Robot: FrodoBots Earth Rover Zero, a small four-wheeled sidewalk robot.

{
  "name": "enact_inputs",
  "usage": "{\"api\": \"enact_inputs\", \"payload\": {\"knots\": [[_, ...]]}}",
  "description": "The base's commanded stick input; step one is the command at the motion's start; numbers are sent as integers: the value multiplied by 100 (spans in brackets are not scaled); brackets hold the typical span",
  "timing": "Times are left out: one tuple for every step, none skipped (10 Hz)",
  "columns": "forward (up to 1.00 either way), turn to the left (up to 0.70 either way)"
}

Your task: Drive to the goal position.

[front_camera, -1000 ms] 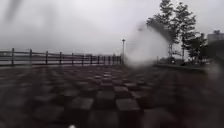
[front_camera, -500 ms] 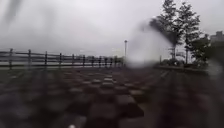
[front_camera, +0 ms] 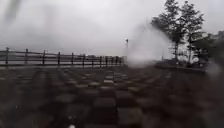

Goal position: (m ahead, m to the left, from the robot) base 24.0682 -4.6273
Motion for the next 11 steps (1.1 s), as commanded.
{"api": "enact_inputs", "payload": {"knots": [[100, 0], [100, 0], [100, -10], [100, -29], [100, -39], [100, -5], [100, 0], [100, -37], [100, -18], [100, -8], [100, -17]]}}
